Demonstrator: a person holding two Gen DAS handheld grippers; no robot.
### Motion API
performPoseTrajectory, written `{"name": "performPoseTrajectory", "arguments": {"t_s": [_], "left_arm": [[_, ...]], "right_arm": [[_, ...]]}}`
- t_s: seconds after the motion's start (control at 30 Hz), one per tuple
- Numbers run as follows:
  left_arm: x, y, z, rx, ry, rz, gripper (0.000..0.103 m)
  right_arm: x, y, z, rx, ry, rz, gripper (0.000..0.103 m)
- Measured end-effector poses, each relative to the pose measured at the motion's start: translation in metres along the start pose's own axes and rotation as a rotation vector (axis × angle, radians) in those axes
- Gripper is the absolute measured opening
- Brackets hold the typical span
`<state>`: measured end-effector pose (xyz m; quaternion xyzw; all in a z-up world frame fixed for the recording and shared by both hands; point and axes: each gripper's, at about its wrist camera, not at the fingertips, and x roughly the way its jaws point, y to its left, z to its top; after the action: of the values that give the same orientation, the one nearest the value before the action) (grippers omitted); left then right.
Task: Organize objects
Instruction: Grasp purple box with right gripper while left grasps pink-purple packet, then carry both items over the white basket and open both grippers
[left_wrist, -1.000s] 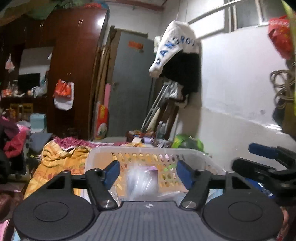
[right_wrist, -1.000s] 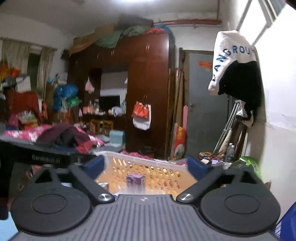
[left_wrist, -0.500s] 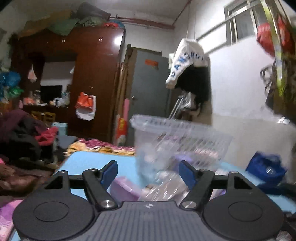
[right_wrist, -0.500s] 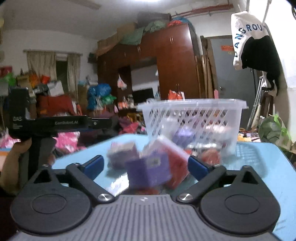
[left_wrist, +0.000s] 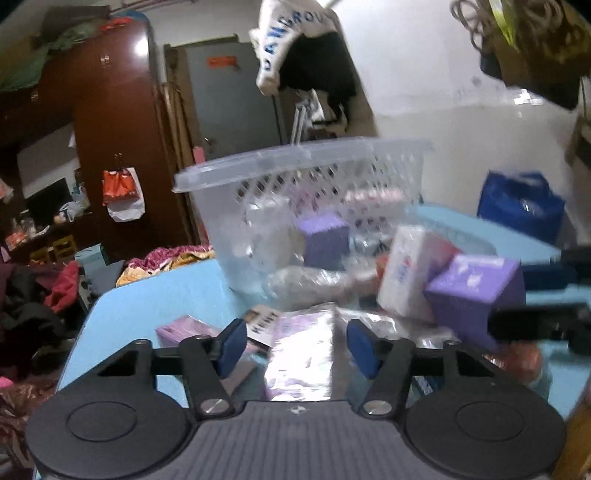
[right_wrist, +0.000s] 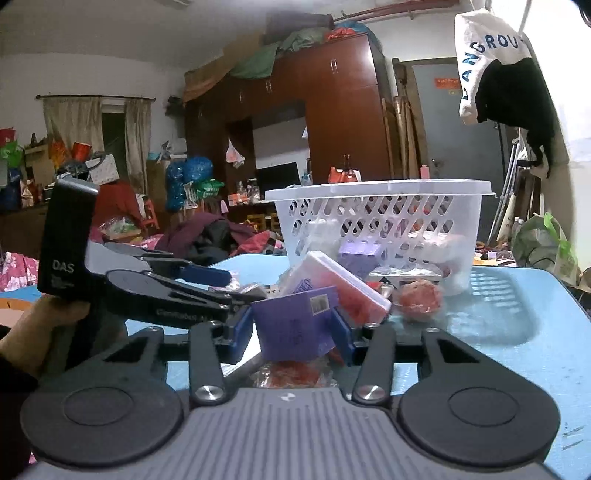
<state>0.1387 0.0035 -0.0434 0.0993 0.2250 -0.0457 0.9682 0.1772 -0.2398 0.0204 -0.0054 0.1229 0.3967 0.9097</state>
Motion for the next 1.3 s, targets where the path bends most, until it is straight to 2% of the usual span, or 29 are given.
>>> {"name": "performPoseTrajectory", "arguments": {"t_s": [0.07,0.3,0.37,0.4,0.43,0.5,0.6,0.73,0.83,1.0,1.07,1.17,1.3], "left_arm": [[-0.001,-0.002,-0.005,0.008,0.019,-0.014,0.059],[-0.012,0.002,-0.020,-0.064,0.023,-0.031,0.058],[-0.014,-0.001,-0.021,-0.060,0.006,-0.006,0.050],[-0.016,0.000,-0.022,-0.074,-0.006,-0.003,0.048],[-0.018,0.001,-0.024,-0.100,-0.022,-0.019,0.047],[-0.025,0.001,-0.029,-0.132,-0.066,-0.040,0.047],[-0.035,-0.007,-0.038,-0.126,-0.123,-0.026,0.047],[-0.040,-0.008,-0.042,-0.157,-0.166,-0.032,0.047],[-0.036,-0.003,-0.043,-0.174,-0.150,-0.036,0.047],[-0.035,0.001,-0.044,-0.190,-0.160,-0.034,0.047],[-0.036,0.003,-0.045,-0.198,-0.163,-0.035,0.047],[-0.036,0.004,-0.046,-0.208,-0.172,-0.033,0.047],[-0.044,0.008,-0.046,-0.233,-0.214,-0.033,0.047]], "right_arm": [[-0.001,-0.001,0.000,0.002,0.003,-0.002,0.049],[-0.001,-0.012,-0.005,0.005,0.038,-0.001,0.050],[-0.001,-0.016,-0.006,0.018,0.040,-0.006,0.049],[-0.001,-0.017,-0.006,0.021,0.039,-0.007,0.044],[-0.002,-0.017,-0.009,0.020,0.036,-0.003,0.044],[-0.005,-0.018,-0.009,0.026,0.020,-0.004,0.044],[-0.011,-0.022,-0.009,0.034,-0.007,-0.005,0.044],[-0.017,-0.026,-0.010,0.048,-0.025,-0.012,0.043],[-0.017,-0.030,-0.011,0.054,-0.020,-0.014,0.043],[-0.010,-0.024,-0.014,0.013,-0.017,-0.041,0.050],[-0.005,-0.022,-0.013,-0.006,-0.012,-0.046,0.050],[0.001,-0.023,-0.012,-0.006,0.006,-0.059,0.043],[-0.012,-0.028,-0.012,0.013,-0.030,-0.074,0.043]]}}
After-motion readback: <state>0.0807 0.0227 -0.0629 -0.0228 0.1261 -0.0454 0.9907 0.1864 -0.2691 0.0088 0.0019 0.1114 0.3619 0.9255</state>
